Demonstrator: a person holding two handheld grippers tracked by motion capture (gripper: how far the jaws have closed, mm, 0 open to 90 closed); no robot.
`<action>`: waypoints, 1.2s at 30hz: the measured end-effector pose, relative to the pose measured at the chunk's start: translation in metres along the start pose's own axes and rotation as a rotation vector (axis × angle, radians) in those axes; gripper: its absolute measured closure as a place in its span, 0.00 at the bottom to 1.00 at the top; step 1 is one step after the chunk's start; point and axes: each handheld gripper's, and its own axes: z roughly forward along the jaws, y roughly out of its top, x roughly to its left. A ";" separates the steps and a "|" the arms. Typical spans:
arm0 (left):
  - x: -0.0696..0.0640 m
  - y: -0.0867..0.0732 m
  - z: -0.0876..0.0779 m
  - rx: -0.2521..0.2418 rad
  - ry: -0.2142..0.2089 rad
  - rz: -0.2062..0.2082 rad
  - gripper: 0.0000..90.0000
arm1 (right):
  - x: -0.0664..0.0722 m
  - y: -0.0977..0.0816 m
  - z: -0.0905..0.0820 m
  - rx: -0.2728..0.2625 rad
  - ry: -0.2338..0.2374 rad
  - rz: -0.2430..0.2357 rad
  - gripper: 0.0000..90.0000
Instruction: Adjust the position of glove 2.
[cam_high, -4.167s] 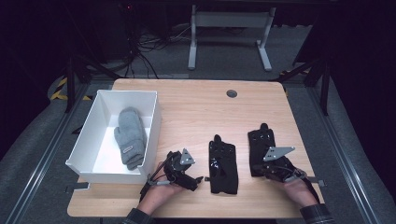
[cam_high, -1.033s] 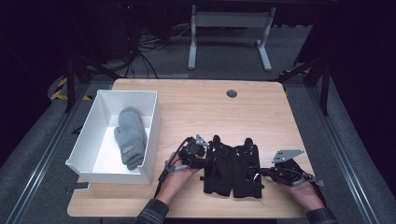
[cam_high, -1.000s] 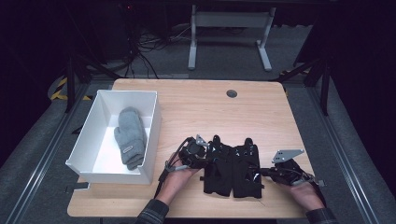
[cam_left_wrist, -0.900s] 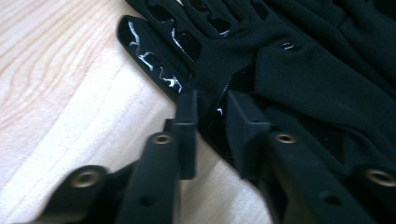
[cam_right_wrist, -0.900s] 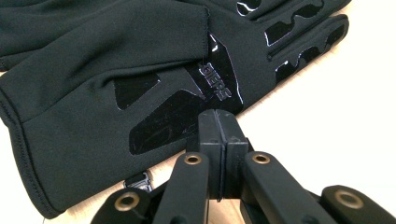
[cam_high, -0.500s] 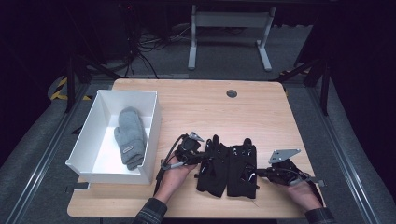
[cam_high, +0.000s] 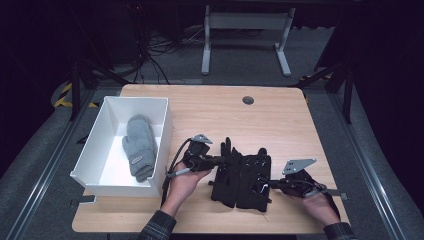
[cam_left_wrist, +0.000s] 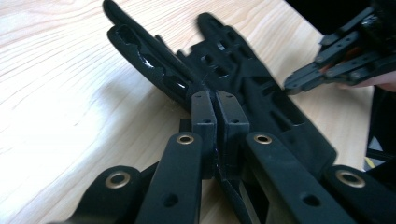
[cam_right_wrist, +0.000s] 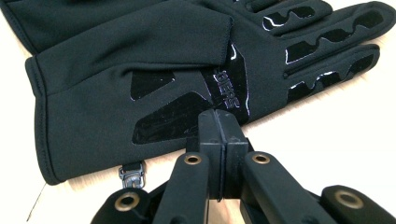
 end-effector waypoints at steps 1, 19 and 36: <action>-0.001 0.001 0.000 -0.001 -0.012 -0.002 0.98 | 0.000 0.001 0.001 0.002 0.003 -0.001 1.00; -0.011 0.011 0.006 -0.009 -0.080 0.002 0.98 | 0.007 0.020 0.025 -0.015 0.064 -0.017 1.00; -0.008 0.008 0.017 0.018 -0.076 0.002 0.98 | 0.027 0.043 0.048 -0.020 0.098 -0.061 1.00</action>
